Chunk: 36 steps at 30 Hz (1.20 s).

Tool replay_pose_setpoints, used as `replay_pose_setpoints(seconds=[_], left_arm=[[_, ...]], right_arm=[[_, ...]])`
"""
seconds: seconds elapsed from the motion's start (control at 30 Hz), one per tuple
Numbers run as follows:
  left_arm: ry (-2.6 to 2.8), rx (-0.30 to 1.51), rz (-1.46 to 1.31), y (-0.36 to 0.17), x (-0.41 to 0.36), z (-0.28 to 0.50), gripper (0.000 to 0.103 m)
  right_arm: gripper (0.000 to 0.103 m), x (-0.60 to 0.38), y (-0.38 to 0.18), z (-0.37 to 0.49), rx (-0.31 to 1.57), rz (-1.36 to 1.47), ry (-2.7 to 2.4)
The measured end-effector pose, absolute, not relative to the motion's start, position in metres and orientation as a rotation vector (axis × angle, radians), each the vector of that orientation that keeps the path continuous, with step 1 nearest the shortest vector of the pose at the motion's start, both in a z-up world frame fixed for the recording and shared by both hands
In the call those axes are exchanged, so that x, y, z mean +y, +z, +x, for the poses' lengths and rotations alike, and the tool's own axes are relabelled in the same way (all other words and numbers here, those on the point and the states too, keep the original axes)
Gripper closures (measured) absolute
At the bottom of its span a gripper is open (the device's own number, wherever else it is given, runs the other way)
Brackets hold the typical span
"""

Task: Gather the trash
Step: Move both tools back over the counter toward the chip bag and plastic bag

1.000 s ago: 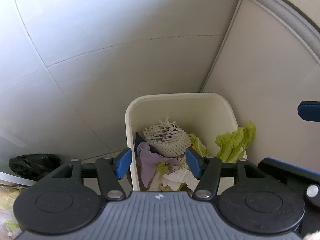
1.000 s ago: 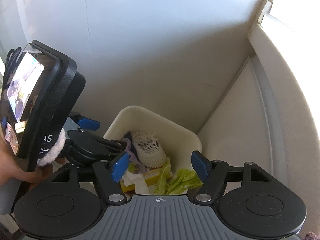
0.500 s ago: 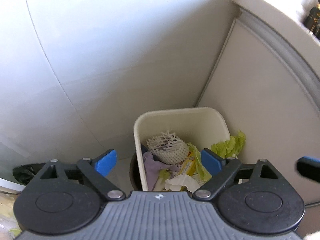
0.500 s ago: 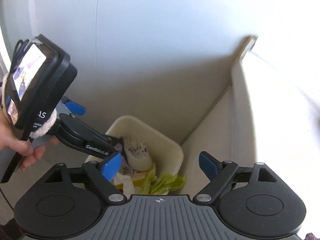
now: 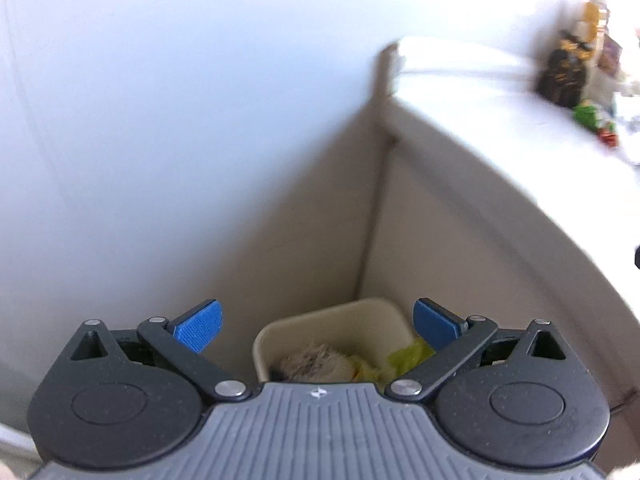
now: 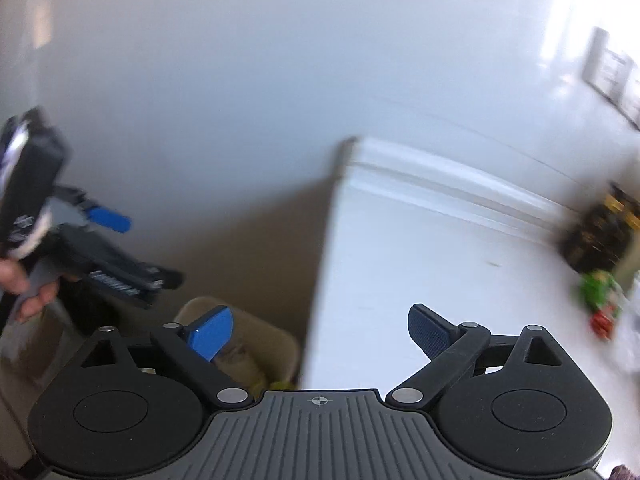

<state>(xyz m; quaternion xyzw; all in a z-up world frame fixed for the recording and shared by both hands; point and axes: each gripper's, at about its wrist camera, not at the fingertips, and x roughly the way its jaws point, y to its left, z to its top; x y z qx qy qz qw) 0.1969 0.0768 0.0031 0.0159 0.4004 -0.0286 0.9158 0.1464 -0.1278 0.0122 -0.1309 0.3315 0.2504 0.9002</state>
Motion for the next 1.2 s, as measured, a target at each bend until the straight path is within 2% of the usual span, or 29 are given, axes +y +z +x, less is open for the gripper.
replay_pose_setpoints(seconds=[0.43,0.87,1.2], left_arm=[[-0.291,0.691,0.125,0.037,-0.024,0.211,0.001],[-0.456,0.663,0.195,0.042,-0.128,0.262,0.001],[-0.488,0.644,0.11,0.051,-0.198,0.332,0.001]], right_arm=[[0.003,-0.277,0.017,0.171,0.655,-0.143,0.258],[0.003,-0.383,-0.01,0.194,0.664,-0.077,0.115],[0.003,-0.438,-0.022,0.255,0.681,0.145,0.048]])
